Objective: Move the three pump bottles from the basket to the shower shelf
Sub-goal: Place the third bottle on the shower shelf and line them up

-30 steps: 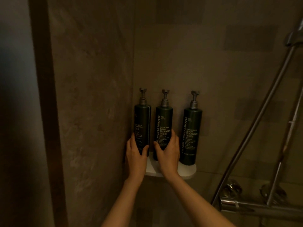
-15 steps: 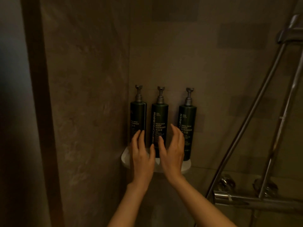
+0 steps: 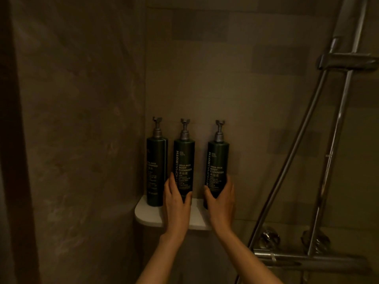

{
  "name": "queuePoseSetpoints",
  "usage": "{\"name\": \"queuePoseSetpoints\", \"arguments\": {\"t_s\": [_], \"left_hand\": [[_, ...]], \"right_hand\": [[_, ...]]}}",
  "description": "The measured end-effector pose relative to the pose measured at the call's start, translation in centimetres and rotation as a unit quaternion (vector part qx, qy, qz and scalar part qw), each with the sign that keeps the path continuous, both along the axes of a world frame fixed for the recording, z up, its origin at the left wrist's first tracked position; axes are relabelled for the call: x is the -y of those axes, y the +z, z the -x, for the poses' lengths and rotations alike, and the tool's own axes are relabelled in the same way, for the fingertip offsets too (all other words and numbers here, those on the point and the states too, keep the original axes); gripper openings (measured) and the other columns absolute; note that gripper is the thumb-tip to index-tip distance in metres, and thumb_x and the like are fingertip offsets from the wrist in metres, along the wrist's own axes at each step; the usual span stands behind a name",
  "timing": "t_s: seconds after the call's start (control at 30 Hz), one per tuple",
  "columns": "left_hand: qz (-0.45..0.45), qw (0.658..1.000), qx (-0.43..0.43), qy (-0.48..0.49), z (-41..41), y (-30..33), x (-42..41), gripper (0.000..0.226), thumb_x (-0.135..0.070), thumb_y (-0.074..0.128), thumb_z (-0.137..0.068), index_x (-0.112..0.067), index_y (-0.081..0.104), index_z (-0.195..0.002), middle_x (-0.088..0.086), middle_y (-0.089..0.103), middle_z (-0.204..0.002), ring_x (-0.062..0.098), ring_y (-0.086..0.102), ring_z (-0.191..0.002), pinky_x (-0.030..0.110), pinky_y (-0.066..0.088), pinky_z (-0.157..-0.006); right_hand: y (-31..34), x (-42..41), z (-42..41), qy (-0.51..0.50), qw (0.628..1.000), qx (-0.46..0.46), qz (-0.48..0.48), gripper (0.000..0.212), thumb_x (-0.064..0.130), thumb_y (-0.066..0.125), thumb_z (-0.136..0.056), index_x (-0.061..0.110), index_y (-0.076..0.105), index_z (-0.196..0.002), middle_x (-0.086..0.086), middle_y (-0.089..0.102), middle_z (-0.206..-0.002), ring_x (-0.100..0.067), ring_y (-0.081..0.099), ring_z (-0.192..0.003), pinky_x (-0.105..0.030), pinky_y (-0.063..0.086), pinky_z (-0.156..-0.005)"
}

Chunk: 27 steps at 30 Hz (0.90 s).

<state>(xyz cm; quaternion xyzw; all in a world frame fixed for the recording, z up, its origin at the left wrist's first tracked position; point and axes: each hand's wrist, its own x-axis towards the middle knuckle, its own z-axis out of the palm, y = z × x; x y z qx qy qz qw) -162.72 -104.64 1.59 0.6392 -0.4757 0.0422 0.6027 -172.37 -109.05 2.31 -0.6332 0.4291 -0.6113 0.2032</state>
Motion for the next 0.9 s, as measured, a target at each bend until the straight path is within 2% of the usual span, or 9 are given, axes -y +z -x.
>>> {"name": "queuePoseSetpoints", "arguments": {"t_s": [0.17,0.63,0.9], "left_hand": [[-0.005,1.000,0.000,0.002,-0.12,-0.19,0.26,0.076,-0.020,0.061,-0.088,-0.013,0.016,-0.149,0.011,0.026,-0.153,0.025,0.030,-0.139,0.039,0.031,-0.112],[-0.008,1.000,0.024,0.016,-0.04,-0.37,0.15,0.075,-0.023,0.060,-0.089,-0.014,0.016,-0.149,0.010,0.027,-0.152,0.024,0.032,-0.138,0.040,0.034,-0.111],[-0.016,0.999,0.029,0.017,-0.03,-0.30,0.14,0.075,-0.025,0.058,-0.090,-0.013,0.014,-0.150,0.010,0.026,-0.153,0.023,0.034,-0.136,0.037,0.035,-0.109]], "right_hand": [[0.09,-0.26,-0.41,0.033,0.999,0.021,-0.002,0.066,0.024,0.067,-0.084,0.020,0.034,-0.142,-0.002,0.051,-0.132,-0.007,0.048,-0.104,-0.025,0.040,-0.082],[0.20,-0.49,-0.32,0.054,0.998,0.036,0.008,0.062,0.025,0.070,-0.082,0.024,0.039,-0.136,0.006,0.052,-0.122,-0.004,0.049,-0.103,-0.022,0.040,-0.082],[0.20,-0.40,-0.27,0.053,0.998,0.028,0.007,0.061,0.027,0.070,-0.082,0.021,0.041,-0.135,0.003,0.053,-0.124,-0.007,0.051,-0.103,-0.012,0.038,-0.075]]}}
